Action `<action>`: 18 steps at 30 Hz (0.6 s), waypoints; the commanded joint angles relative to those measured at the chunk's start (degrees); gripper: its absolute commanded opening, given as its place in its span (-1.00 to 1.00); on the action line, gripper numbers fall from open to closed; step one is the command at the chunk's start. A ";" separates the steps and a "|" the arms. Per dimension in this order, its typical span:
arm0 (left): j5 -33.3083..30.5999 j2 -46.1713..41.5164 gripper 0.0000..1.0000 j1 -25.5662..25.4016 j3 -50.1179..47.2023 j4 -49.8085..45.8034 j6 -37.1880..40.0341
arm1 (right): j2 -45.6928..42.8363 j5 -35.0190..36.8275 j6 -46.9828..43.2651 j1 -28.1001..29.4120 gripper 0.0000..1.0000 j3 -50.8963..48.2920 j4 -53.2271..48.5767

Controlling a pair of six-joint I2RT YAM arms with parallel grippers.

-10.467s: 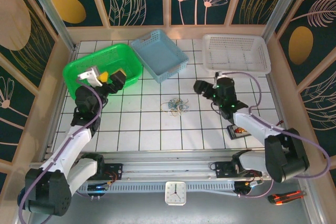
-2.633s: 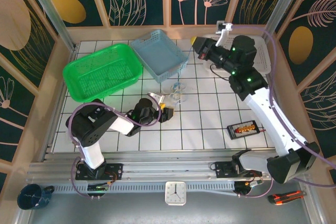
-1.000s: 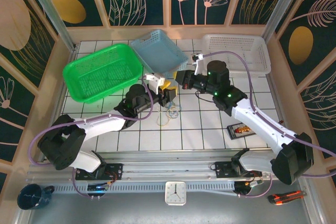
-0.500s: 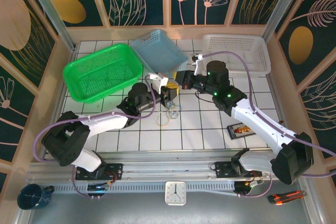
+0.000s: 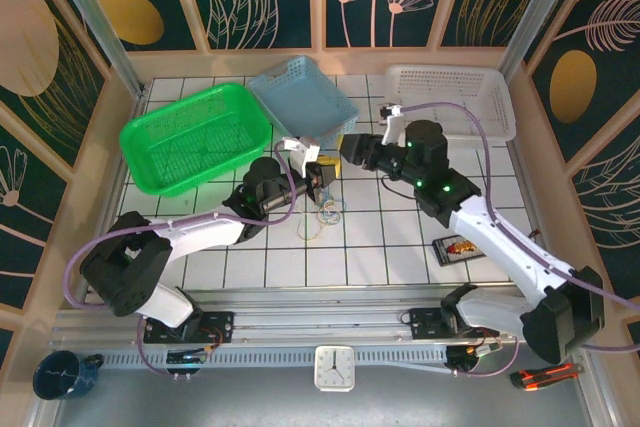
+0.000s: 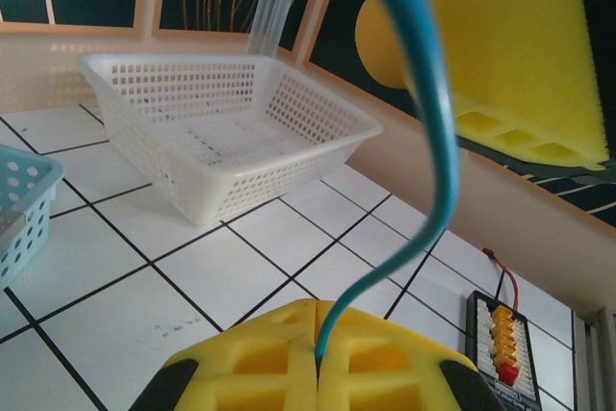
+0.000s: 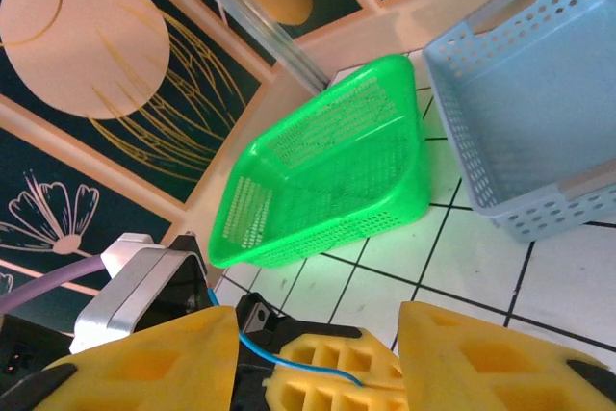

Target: Untangle the cables

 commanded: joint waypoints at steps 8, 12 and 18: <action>2.51 -1.52 -1.00 -0.33 0.51 2.32 -0.88 | -1.53 -0.03 -3.67 2.62 0.11 -3.42 2.95; 5.60 -1.70 -1.00 -0.33 1.11 1.52 -0.78 | -1.00 -0.40 -8.56 3.27 0.11 -2.85 1.70; 10.55 -2.28 -1.00 -0.29 2.00 -0.55 -0.53 | -1.14 -2.50 -15.59 2.34 0.11 -1.63 0.06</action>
